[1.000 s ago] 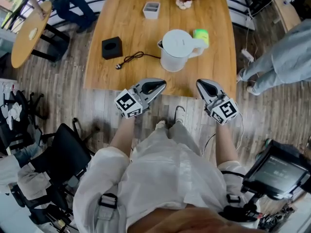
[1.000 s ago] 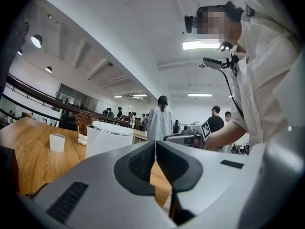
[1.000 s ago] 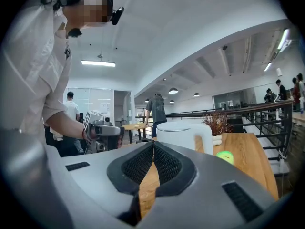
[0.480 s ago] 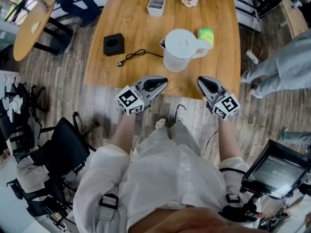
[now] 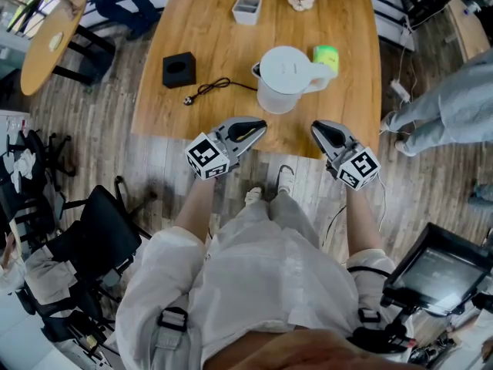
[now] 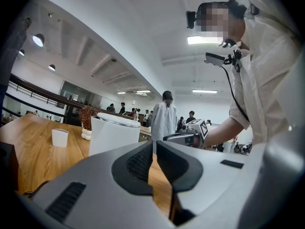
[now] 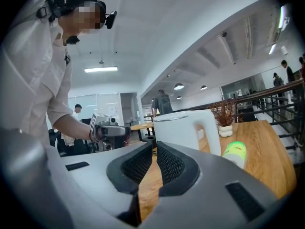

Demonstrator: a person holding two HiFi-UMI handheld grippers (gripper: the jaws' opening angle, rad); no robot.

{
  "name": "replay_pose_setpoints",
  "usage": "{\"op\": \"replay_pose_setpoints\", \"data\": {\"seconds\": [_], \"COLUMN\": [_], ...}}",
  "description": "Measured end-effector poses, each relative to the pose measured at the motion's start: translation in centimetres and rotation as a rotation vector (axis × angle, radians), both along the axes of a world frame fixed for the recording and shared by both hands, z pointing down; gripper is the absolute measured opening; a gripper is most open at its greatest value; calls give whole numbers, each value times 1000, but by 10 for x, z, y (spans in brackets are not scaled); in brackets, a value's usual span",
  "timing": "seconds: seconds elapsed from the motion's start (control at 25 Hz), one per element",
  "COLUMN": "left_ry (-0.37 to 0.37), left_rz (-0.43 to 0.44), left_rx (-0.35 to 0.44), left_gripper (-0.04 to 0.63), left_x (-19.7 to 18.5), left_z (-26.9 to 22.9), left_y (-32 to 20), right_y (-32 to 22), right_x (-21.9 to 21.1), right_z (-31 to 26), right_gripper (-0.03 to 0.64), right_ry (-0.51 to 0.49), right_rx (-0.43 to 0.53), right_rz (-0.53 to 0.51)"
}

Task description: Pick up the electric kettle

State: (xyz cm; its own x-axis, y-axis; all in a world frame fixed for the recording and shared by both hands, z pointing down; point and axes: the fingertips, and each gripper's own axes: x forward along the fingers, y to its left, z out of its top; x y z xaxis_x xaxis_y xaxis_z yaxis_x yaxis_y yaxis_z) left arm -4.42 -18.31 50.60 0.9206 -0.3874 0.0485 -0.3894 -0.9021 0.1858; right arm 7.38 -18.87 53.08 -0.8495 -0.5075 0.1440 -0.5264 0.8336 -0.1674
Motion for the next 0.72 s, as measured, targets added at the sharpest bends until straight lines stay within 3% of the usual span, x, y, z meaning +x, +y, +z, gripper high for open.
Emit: {"op": "replay_pose_setpoints", "data": {"seconds": [0.72], "left_ry": [-5], "left_rz": [4], "left_rx": [3], "left_gripper": [14], "left_x": [4], "left_z": [2], "left_y": [-1], "right_y": [3], "right_x": [-4], "right_z": [5], "right_gripper": [75], "right_ry": [5], "right_rx": [-9], "right_rz": [-29]}}
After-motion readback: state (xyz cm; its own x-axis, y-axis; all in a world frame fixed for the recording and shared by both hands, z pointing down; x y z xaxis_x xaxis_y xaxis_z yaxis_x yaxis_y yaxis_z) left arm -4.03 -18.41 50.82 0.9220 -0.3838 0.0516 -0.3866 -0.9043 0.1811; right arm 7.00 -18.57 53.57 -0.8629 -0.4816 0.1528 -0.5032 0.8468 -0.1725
